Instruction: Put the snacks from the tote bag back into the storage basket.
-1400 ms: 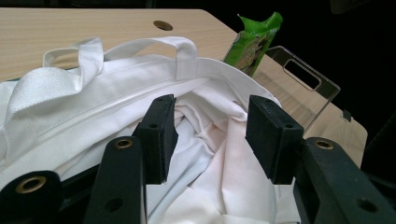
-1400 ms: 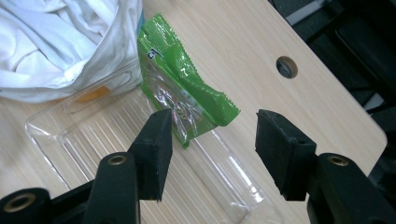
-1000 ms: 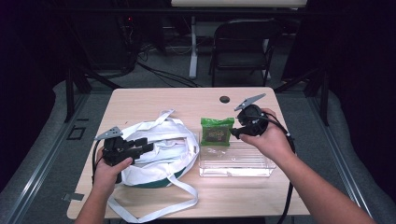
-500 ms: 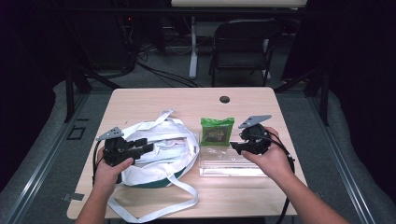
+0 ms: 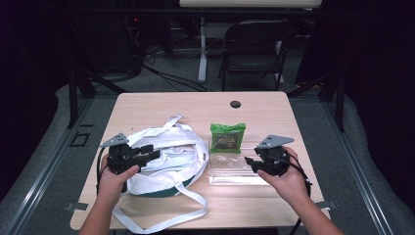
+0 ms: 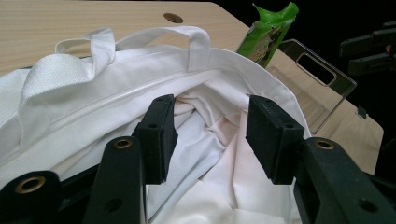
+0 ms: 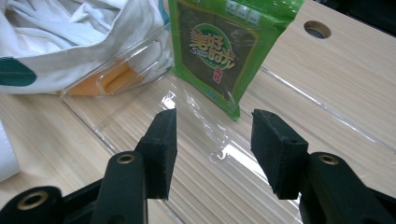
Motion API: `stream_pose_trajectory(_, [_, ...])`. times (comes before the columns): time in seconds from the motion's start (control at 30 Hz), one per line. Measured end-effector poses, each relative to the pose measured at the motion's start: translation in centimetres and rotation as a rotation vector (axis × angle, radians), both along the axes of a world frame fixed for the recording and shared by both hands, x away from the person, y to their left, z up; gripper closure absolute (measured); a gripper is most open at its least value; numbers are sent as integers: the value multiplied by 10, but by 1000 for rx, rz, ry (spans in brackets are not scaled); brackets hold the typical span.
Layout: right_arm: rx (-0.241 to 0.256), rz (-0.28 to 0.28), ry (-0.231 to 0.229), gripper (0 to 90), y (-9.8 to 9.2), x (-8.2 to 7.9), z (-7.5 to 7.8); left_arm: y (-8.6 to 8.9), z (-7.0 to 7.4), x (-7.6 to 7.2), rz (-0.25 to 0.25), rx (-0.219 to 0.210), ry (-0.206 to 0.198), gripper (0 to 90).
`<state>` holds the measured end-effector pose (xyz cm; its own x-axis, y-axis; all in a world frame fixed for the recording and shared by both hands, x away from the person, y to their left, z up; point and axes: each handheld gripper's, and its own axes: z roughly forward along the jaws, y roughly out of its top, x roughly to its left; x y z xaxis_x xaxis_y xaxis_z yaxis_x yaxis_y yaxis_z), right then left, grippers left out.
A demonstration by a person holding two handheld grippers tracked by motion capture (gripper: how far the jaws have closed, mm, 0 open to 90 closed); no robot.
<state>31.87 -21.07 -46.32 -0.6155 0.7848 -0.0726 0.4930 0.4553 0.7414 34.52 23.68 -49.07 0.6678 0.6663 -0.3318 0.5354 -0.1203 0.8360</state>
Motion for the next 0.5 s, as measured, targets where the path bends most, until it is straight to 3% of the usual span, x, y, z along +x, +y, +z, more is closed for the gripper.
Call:
stream_pose_trajectory(0.2, [23,5,-35,506,3,-13,-11,1,0,0,5,-1,1,522])
stream_pose_trajectory(0.5, [134,-29,-106,506,-3,-26,-23,3,0,0,12,-1,-1,522])
